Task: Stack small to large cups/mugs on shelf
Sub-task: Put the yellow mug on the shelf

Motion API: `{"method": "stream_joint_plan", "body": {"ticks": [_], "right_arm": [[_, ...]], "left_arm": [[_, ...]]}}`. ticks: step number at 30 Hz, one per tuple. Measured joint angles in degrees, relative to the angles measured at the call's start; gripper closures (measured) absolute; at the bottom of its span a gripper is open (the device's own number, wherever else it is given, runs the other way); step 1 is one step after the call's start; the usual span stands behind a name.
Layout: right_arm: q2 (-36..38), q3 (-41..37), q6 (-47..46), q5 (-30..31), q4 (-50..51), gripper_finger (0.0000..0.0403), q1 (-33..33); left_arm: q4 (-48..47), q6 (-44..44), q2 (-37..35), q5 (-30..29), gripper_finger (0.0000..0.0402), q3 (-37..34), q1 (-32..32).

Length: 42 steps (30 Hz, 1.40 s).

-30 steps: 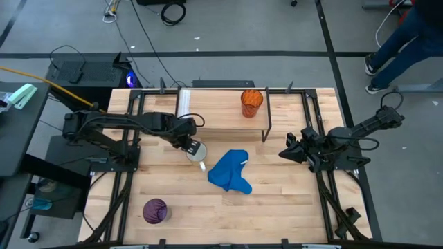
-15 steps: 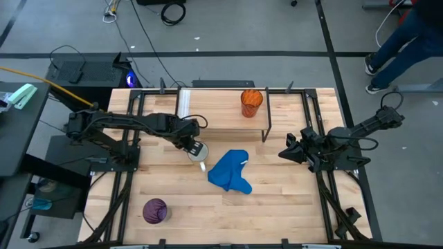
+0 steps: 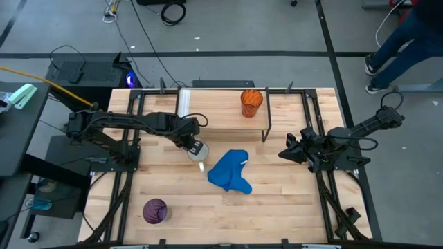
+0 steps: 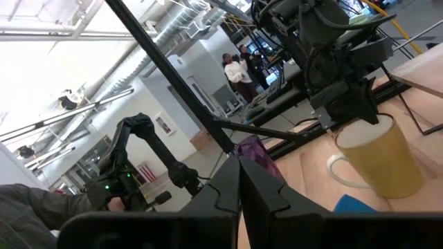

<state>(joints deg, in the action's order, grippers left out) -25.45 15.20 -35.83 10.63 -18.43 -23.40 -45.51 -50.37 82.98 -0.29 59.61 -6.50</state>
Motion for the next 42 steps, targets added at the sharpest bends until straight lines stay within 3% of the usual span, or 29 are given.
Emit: {"method": "stream_joint_plan", "body": {"ticks": [10,15,20,24,27,31,36,42], "right_arm": [[0.0,0.0,0.0,0.0,0.0,0.0386,0.02],[0.0,0.0,0.0,0.0,0.0,0.0386,0.0],[0.02,0.0,0.0,-0.19,0.0,0.0386,0.02],[0.0,0.0,-0.02,-0.6,0.01,0.0386,0.01],[0.0,0.0,-0.02,-0.63,0.0,0.0386,0.0],[0.0,0.0,0.11,-0.63,0.03,0.0386,0.0],[0.02,0.0,0.28,-0.63,0.04,0.0386,0.0],[0.02,0.0,-0.06,-0.63,0.02,0.0386,0.0]], "left_arm": [[0.93,2.07,-0.02,0.17,0.0385,-0.04,-0.01],[0.57,3.89,-0.17,5.18,0.0385,1.75,0.27],[0.82,7.99,-0.17,11.81,0.0385,9.71,1.21],[-2.46,11.68,-0.17,12.34,0.0385,19.82,1.74],[-6.71,13.65,-0.22,8.44,0.0385,28.08,1.62],[-13.82,16.89,-0.22,-1.44,0.0385,39.28,0.87],[-21.88,19.56,0.49,-10.94,0.0385,49.13,-1.95],[-23.78,23.34,3.75,-12.3,0.0385,53.81,-7.23]]}}
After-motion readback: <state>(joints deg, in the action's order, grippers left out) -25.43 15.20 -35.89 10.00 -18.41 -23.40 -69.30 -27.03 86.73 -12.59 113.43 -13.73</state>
